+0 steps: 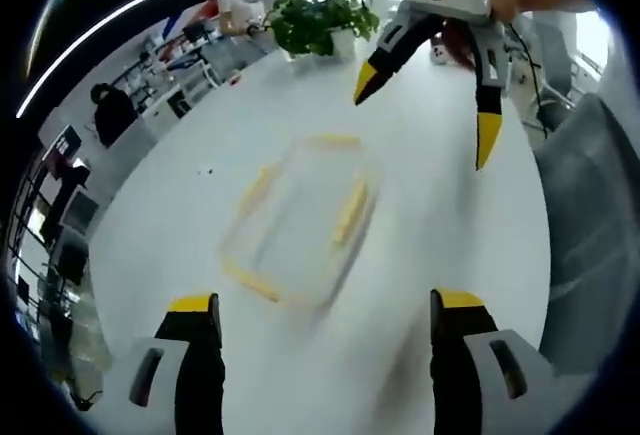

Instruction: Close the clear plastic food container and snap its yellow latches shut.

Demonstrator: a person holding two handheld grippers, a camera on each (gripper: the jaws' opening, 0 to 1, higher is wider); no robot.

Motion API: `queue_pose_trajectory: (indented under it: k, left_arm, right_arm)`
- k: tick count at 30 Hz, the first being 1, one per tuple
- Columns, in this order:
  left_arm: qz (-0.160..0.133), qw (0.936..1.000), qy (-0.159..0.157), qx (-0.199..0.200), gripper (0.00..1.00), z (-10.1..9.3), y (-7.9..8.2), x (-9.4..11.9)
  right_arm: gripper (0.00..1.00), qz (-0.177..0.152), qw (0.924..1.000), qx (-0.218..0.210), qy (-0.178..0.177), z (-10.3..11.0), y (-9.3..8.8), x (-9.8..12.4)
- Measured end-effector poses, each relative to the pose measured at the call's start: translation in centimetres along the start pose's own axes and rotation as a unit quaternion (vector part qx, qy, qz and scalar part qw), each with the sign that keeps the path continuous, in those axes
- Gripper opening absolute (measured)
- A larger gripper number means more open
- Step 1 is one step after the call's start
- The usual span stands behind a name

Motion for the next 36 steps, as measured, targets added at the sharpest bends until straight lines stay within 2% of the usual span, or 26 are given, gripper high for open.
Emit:
queue_pose_trajectory:
  k: [2, 5, 13, 16, 20, 25, 32, 36]
  left_arm:
    - [-0.004, 1.0, 0.007, 0.005, 0.83, -0.3, -0.3, 0.3]
    - [-0.02, 0.9995, 0.015, 0.021, 0.83, -0.8, -0.7, 0.7]
    - [-0.053, 0.9941, 0.038, 0.086, 0.81, -2.9, -2.6, 1.9]
    - [-0.055, 0.9936, 0.039, 0.09, 0.81, -3.6, -3.5, 2.1]
    - [-0.078, 0.9906, 0.044, 0.104, 0.82, -4.7, -3.7, 2.9]
    - [-0.086, 0.9888, 0.048, 0.112, 0.77, -6.4, -4.4, 3.5]
    - [-0.118, 0.9808, 0.059, 0.144, 0.81, -8.4, -5.3, 4.4]
    - [-0.128, 0.98, 0.064, 0.138, 0.83, -9.8, -5.3, 5.0]
  right_arm:
    - [0.88, -0.001, 0.9998, -0.02, -0.004, 0.3, -0.5, 0.2]
    - [0.88, -0.012, 0.9996, -0.023, -0.011, 0.7, -0.8, 0.6]
    - [0.89, -0.04, 0.9971, -0.054, -0.037, 1.9, -1.7, 2.1]
    - [0.89, -0.043, 0.9962, -0.062, -0.043, 2.3, -2.4, 2.6]
    - [0.88, -0.052, 0.9944, -0.072, -0.057, 3.1, -3.3, 3.5]
    - [0.9, -0.069, 0.9911, -0.092, -0.067, 4.1, -4.3, 4.5]
    - [0.91, -0.092, 0.986, -0.112, -0.083, 5.8, -5.4, 5.7]
    - [0.92, -0.109, 0.9818, -0.121, -0.098, 6.5, -5.8, 6.3]
Point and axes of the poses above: the point that each gripper's makers call its tool centre point, and the gripper's own axes: x roughly backward along the fingers, z roughly to its left, y roughly out of its top, the point moved 6 cm from there along x, roughly backward along the fingers, and after that the axes turned 10 degrees about -y, right-handed, at the moved point
